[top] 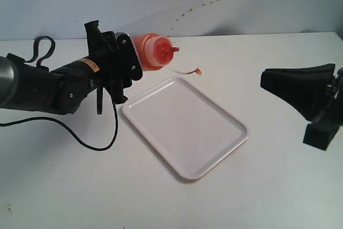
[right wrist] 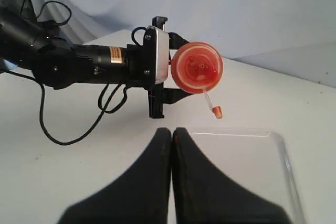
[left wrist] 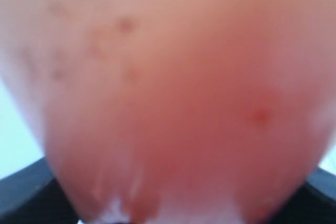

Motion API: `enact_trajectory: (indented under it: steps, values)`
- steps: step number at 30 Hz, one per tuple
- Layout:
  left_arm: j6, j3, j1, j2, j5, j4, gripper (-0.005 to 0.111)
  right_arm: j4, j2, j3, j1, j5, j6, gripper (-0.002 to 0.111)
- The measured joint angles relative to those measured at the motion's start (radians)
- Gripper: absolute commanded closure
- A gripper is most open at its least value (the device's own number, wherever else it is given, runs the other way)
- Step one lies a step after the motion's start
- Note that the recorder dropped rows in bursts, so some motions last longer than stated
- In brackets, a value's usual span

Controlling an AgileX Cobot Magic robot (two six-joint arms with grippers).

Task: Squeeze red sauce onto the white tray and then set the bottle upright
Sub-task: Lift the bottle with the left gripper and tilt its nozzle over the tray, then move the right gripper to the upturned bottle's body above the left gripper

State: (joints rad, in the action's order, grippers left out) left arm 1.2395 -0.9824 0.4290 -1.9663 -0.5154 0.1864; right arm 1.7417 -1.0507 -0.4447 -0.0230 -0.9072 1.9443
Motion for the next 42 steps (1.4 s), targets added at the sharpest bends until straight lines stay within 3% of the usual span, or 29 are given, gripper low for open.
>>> enact_trajectory:
  steps: [6, 13, 19, 30, 42]
  values:
    - [0.216, 0.0, 0.027, -0.064, -0.195, 0.168, 0.107, -0.002, -0.185, -0.108, 0.0, -0.002, 0.015, 0.108]
    - [0.356, 0.0, 0.036, -0.143, -0.424, 0.204, 0.107, -0.002, -0.374, -0.303, 0.0, -0.002, 0.017, 0.108]
    - [0.509, 0.0, 0.083, -0.197, -0.632, 0.213, 0.107, 0.001, -0.522, -0.422, 0.0, -0.03, -0.002, 0.108]
    - [0.835, -0.011, 0.106, -0.232, -0.644, 0.106, 0.107, -0.001, -0.631, -0.517, 0.0, -0.126, -0.006, 0.108]
    - [0.866, -0.044, 0.106, -0.144, -0.644, 0.085, 0.107, -0.001, -0.631, -0.517, 0.0, -0.078, 0.157, 0.108]
